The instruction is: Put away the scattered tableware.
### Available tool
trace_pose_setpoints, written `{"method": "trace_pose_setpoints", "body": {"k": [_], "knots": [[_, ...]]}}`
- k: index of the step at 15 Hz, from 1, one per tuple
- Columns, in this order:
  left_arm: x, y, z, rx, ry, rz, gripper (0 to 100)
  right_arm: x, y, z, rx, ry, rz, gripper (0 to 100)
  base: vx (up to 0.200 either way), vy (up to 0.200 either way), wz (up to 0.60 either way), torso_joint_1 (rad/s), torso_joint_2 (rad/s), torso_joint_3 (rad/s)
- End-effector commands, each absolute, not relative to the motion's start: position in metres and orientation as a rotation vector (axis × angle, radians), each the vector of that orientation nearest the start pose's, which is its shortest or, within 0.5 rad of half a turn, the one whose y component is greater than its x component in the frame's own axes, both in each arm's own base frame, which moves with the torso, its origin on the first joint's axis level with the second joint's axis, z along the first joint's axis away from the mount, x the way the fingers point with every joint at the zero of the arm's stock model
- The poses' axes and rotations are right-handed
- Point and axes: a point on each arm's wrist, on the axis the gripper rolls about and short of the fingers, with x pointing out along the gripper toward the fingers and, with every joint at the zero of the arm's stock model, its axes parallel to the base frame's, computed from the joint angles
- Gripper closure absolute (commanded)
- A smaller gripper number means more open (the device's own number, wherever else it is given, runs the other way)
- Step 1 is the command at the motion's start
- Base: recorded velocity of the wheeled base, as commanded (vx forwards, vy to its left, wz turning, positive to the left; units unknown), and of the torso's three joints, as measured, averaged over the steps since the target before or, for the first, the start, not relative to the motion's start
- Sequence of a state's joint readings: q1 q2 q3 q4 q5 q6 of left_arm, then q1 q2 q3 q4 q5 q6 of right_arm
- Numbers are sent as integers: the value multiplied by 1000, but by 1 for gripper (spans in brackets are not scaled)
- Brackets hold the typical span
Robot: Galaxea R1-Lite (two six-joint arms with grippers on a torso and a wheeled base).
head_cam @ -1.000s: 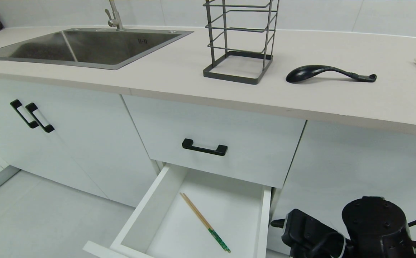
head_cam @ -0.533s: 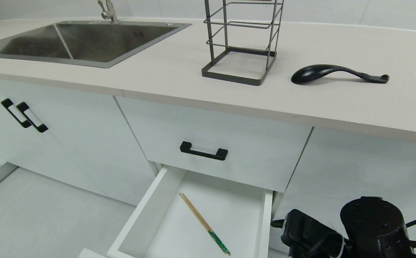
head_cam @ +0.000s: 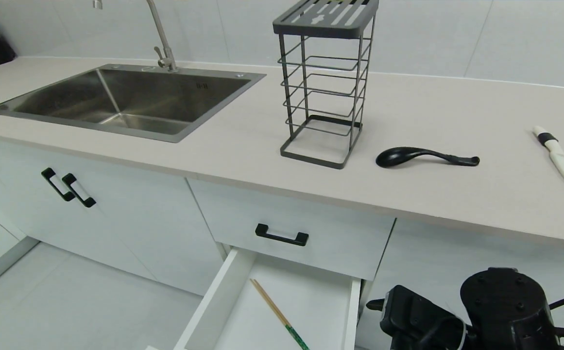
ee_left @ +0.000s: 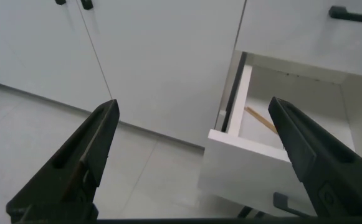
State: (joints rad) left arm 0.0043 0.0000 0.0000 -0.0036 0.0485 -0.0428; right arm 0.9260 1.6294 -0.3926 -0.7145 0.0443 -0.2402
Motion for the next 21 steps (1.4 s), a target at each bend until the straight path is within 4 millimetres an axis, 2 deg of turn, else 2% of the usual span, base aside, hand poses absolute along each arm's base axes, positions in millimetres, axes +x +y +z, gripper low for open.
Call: {"method": "trace_pose_setpoints", "body": {"k": [1,4,16,21], "knots": [[-23,1,76,-43,-4,54,0,141,189,107,-450,378,1007,0,0,0,0,251,-481,-207],[-23,1,76,-43,-4,54,0,141,189,107,-449,381,1009,0,0,0,0,111,-476,-211],[-23,1,76,-43,-4,54,0,151,204,103,-432,396,1051,0,0,0,0,311,-510,-246],[-23,1,76,-43,-3,54,0,160,202,96,-343,457,1050,0,0,0,0,249,-484,-232]]}}
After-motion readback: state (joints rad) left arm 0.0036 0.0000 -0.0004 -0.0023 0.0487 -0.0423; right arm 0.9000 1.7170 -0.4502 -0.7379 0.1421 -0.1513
